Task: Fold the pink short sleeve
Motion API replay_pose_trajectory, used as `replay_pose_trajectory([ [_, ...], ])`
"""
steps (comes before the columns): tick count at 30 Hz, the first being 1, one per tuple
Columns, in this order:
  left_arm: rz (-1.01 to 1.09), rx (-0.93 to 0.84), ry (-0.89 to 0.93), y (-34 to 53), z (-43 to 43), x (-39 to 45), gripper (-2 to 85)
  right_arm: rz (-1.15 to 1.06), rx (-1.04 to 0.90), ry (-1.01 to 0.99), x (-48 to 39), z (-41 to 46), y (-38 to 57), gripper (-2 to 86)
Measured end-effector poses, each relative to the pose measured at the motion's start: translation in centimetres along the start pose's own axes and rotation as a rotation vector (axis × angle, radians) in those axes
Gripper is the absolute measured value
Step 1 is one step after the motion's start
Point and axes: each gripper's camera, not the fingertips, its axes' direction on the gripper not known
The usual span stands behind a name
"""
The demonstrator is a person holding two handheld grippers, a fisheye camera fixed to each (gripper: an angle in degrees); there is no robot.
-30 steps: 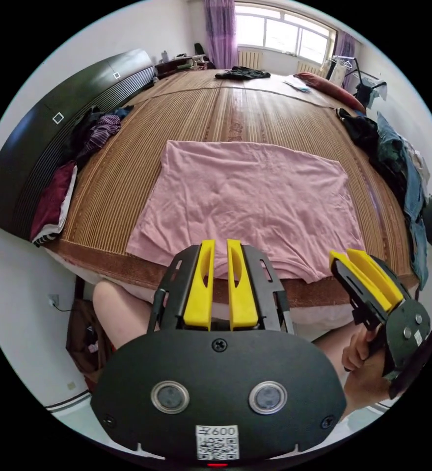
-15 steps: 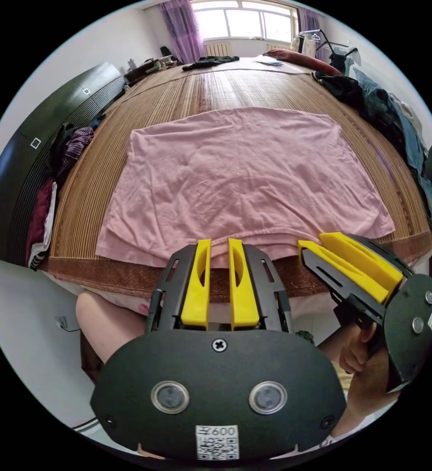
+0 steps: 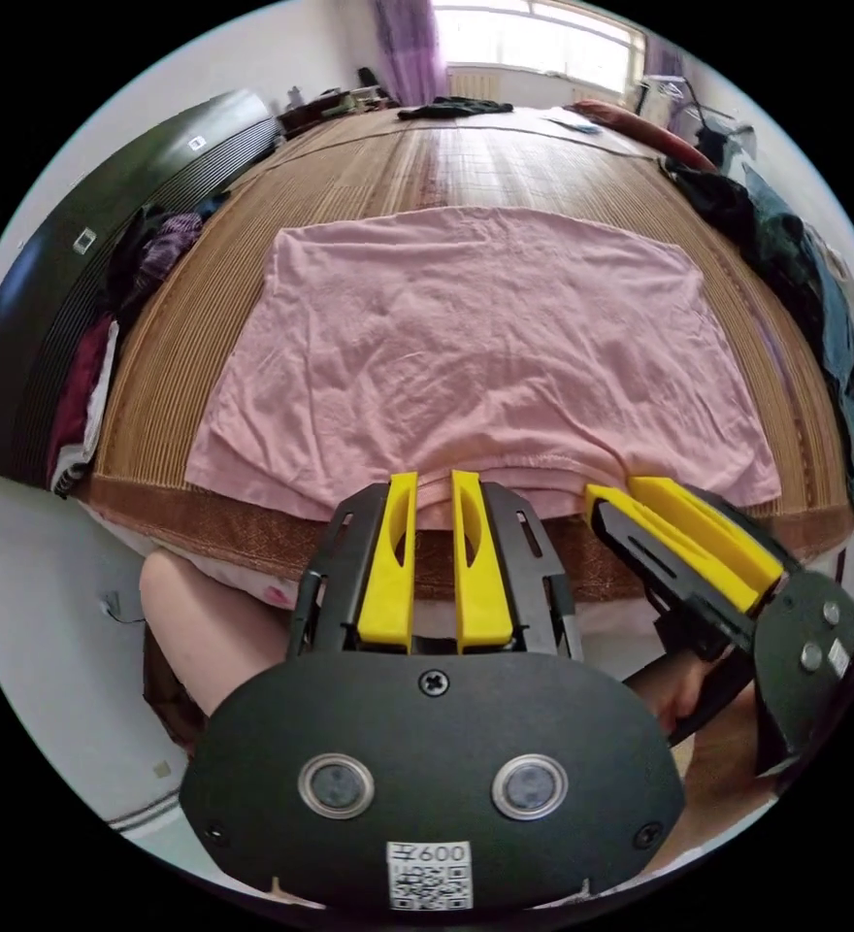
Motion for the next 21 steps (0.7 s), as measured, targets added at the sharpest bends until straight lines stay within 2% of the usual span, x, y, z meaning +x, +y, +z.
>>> replay_pose_trajectory([
  [2,-0.012,-0.013,0.02,-0.2,0.6,-0.2,4.2,-0.051,-0.011,0.016,-0.6,0.7,0.4,6.3],
  [6,-0.025,-0.045,0.075,-0.7,1.6,-1.1,4.3,-0.001,-0.035,0.014,-0.4,1.6,1.2,6.3],
  [9,0.009,-0.044,0.073,-0.7,2.3,-1.2,3.8,-0.083,-0.043,0.025,-1.1,2.2,2.3,6.4],
  [13,-0.006,-0.032,0.074,-0.3,3.0,-1.3,3.1,0.017,-0.036,0.007,0.2,2.7,4.0,6.5],
  [21,0.008,-0.054,0.076,-0.4,4.1,-1.7,2.7,-0.013,-0.041,0.031,0.2,3.5,6.9,6.5],
])
